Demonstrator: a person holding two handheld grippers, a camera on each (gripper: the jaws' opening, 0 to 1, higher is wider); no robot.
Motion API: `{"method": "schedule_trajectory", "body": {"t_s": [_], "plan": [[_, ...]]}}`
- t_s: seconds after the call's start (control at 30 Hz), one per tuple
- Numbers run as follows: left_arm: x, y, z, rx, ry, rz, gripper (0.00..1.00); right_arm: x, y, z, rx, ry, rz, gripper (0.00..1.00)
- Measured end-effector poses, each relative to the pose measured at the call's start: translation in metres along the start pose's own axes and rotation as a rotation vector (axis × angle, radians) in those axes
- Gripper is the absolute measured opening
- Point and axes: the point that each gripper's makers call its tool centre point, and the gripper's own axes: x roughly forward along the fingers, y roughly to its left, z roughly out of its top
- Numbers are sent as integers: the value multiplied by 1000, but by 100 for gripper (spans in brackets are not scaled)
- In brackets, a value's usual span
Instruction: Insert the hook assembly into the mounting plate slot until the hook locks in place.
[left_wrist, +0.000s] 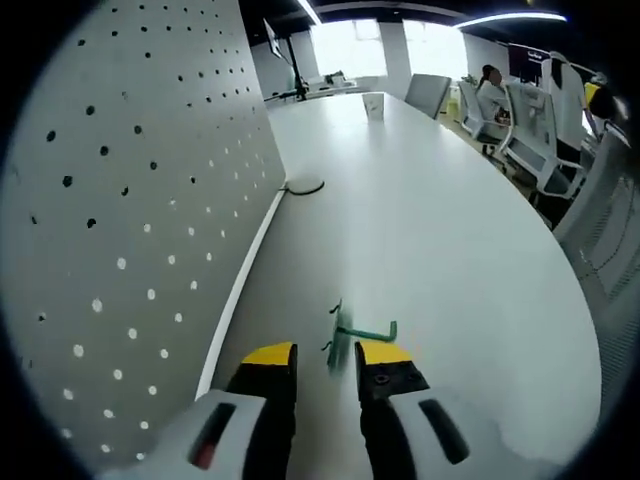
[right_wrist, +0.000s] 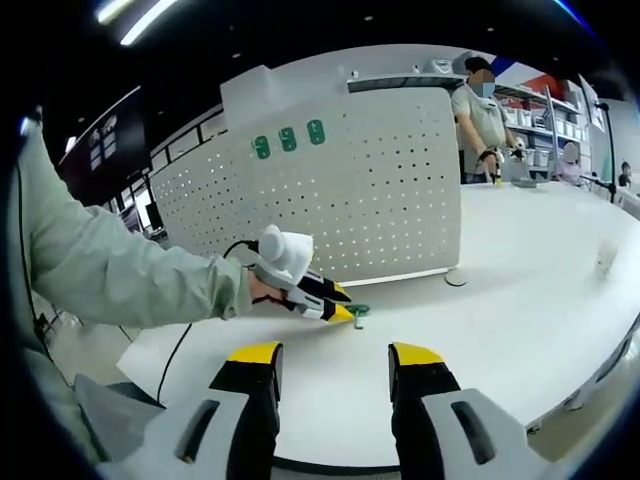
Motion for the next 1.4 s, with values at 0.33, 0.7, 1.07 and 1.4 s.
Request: {"method": "schedule_trajectory", "body": {"t_s": [0.33, 0.7, 1.07, 1.4], "plan": [[5, 1, 2, -18, -17, -11, 19, 0, -6, -3, 13, -1, -16, 41], [7, -2, 0, -19, -12, -34, 4, 1, -8, -3, 21, 0, -23, 40], [-8, 2, 0, -53, -18, 16, 3, 2, -5, 0, 14, -3, -13, 39], [-38, 1, 11, -82, -75, 60, 3, 0, 5, 14, -9, -26, 9, 39]]}}
